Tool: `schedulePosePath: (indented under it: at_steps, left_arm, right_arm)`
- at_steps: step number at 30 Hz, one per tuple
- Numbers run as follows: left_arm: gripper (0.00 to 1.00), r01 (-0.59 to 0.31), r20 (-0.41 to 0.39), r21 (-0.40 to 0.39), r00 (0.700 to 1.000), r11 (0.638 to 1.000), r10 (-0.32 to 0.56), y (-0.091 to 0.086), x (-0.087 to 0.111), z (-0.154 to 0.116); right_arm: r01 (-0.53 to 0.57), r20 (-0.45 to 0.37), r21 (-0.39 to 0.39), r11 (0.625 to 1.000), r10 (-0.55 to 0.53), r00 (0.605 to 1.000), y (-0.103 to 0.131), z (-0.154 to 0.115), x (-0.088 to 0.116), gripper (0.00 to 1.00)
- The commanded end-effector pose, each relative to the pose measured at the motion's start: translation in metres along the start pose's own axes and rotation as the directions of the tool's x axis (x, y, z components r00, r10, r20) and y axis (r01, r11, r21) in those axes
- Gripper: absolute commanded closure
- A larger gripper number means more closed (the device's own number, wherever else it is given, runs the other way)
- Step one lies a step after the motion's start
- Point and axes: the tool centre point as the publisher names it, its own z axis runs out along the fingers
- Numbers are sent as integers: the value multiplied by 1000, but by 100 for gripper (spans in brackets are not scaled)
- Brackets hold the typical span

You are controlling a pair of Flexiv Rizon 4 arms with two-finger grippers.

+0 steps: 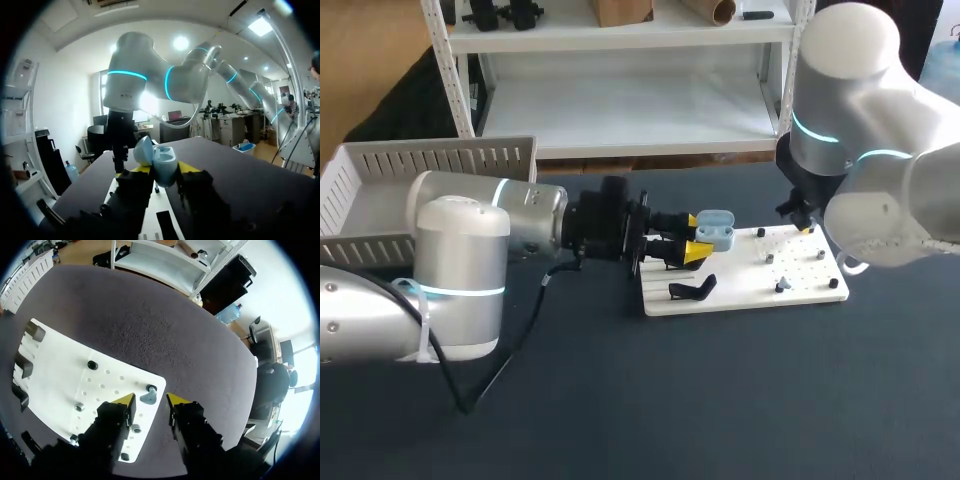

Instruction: Pick up each earbud case from the left stands, insert the matching earbuds, close the lid, and place the case in the box.

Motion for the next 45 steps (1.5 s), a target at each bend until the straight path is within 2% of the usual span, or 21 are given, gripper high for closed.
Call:
schedulePosePath:
  at_steps: [1,25,29,30,31,38,45]
  left_arm:
    - [100,-2,1,-5,1000,1000,2,-1,1,0]
    - [100,-2,1,-5,1000,1000,2,-1,1,0]
    - [100,-2,1,-5,1000,1000,2,-1,1,0]
    - [100,-2,1,-5,1000,1000,2,-1,1,0]
    - [100,-2,1,-5,1000,1000,2,-1,1,0]
    - [100,-2,1,-5,1000,1000,2,-1,1,0]
    - [100,-2,1,-5,1000,1000,2,-1,1,0]
  right_arm:
    - [-5,4,6,1000,5,1000,1,2,0,64]
    - [-23,1,19,1000,23,1000,0,10,-3,71]
    - [-23,-4,21,1000,23,1000,0,11,-3,81]
    - [-23,-5,22,999,23,1000,0,11,-3,93]
    - [-23,-6,22,999,23,1000,0,11,-3,100]
    - [-12,-9,37,999,12,1000,1,6,0,100]
    - [-14,-1,76,997,14,1000,-5,-17,5,100]
